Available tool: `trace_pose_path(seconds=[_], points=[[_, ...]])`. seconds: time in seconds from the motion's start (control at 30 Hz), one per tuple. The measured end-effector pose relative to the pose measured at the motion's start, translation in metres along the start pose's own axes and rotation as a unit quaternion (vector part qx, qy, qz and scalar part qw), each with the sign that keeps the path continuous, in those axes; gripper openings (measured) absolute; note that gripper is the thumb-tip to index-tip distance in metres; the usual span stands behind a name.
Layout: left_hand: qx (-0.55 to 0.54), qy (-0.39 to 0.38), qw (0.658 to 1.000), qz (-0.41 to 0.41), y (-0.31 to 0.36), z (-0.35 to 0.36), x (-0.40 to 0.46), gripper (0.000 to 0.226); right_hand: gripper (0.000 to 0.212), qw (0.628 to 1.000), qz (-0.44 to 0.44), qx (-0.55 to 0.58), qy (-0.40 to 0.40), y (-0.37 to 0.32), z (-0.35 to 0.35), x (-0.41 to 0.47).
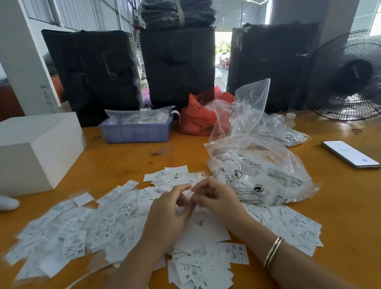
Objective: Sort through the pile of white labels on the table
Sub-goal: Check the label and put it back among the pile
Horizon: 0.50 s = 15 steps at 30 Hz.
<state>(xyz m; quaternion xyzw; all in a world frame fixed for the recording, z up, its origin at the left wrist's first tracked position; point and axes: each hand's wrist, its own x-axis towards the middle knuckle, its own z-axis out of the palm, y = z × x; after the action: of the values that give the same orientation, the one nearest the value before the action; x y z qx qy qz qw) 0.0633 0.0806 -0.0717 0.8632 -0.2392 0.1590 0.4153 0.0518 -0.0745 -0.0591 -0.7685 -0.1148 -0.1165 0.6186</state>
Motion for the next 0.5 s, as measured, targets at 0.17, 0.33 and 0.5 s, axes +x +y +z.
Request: trace_pose_path(seconds=[0.17, 0.33, 0.5], points=[[-0.038, 0.030, 0.999, -0.023, -0.001, 0.000, 0.000, 0.019, 0.018, 0.995, 0.020, 0.095, 0.026, 0.001, -0.002, 0.002], [-0.059, 0.065, 0.994, -0.060, -0.004, -0.001, 0.001, 0.013, 0.030, 0.961, 0.076, 0.241, 0.110, 0.002, -0.012, 0.005], [-0.039, 0.108, 0.991, -0.066, -0.002, -0.002, 0.003, 0.013, 0.041, 0.987, 0.032, -0.091, 0.127, 0.004, -0.013, 0.008]])
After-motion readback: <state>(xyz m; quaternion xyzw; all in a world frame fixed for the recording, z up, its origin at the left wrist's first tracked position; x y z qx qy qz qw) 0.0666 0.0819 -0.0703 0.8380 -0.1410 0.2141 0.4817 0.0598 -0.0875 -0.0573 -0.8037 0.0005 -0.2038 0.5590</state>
